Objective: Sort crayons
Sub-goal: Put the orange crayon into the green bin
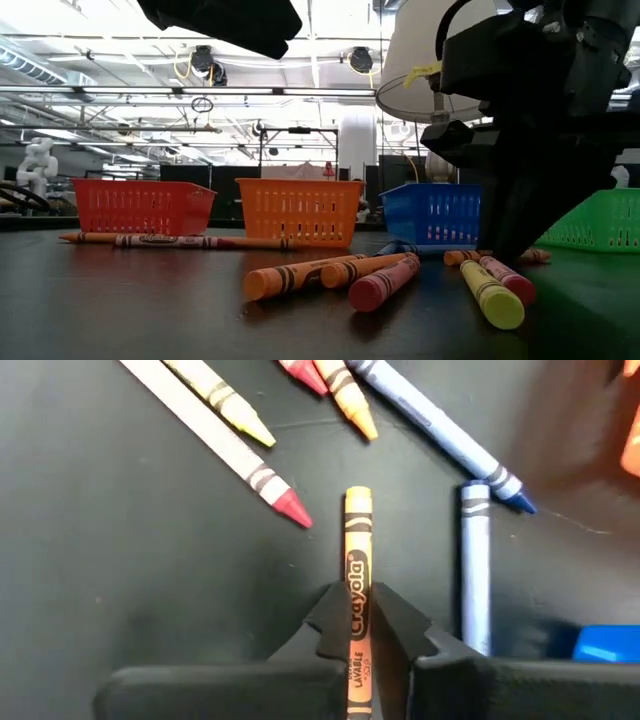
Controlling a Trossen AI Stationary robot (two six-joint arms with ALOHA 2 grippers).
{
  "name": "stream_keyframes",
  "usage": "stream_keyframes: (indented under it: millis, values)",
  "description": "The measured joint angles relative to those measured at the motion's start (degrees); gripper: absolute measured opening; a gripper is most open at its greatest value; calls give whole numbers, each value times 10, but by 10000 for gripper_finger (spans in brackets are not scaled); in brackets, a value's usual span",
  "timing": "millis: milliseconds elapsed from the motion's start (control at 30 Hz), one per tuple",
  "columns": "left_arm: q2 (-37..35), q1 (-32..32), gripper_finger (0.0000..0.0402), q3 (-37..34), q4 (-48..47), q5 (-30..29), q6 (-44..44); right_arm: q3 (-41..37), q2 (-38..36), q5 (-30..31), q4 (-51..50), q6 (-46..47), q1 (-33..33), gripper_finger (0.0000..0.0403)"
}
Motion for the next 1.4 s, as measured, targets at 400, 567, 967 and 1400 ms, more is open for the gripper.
stream_keyframes:
  millis: [400,567,967,1400]
  values:
    - [0,0,196,0,0,2,0,88,3,-44,-78,48,29,2]
    - [0,0,196,0,0,4,0,122,3,-35,-138,67,37,2]
    - [0,0,196,0,0,16,0,131,2,24,-128,105,86,2]
    - [0,0,196,0,3,17,-1,131,2,333,52,75,182,2]
